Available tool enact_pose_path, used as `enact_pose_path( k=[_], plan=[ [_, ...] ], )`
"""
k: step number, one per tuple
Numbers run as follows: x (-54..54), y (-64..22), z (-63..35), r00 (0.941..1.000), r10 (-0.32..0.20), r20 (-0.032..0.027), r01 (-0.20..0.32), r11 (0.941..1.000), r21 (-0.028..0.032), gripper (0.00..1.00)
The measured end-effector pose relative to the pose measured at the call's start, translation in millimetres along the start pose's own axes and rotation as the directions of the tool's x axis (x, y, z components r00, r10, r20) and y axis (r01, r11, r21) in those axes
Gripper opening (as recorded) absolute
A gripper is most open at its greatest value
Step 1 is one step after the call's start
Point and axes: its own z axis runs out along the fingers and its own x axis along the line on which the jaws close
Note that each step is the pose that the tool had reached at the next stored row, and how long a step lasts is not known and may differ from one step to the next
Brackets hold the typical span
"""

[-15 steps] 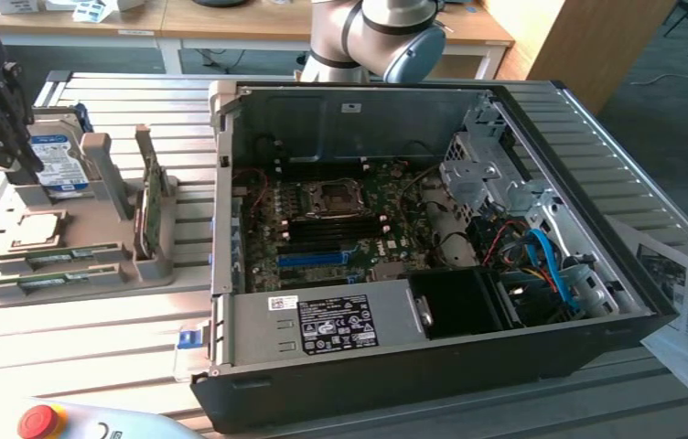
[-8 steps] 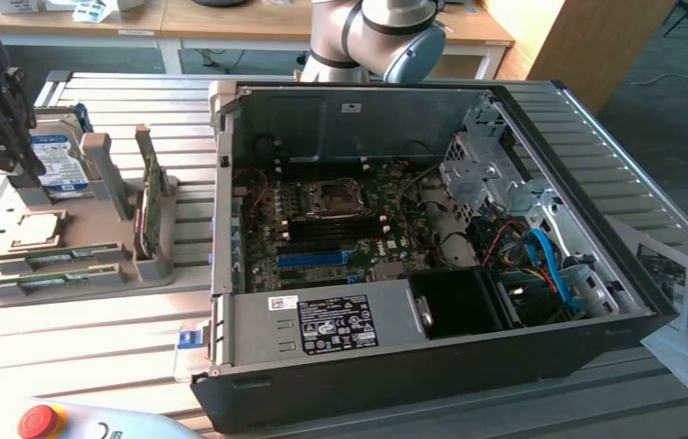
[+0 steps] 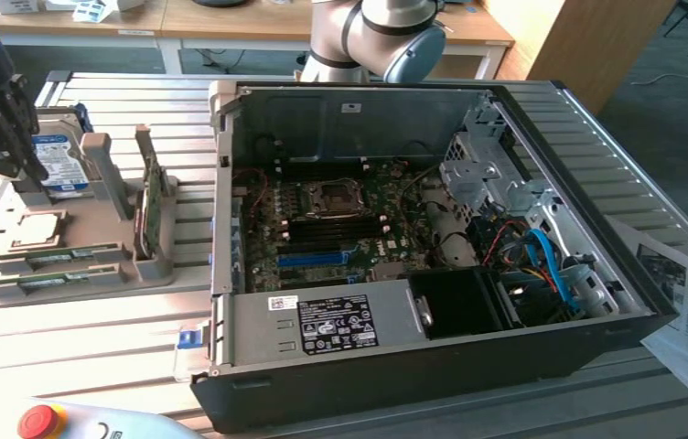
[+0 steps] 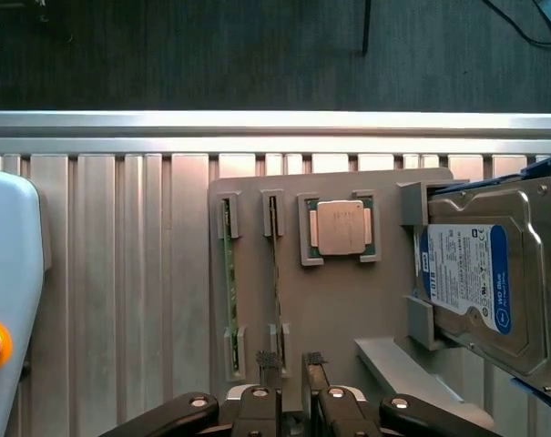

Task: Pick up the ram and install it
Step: 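Pick up the ram and move it above insertion slot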

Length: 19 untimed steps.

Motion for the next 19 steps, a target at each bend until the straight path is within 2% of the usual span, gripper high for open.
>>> enact_pose_path(
  k=[19],
  plan=[
    [0.4,0.1,18.4,1.0,0.0,0.0,0.0,1.0,0.0001,0.24]
  ],
)
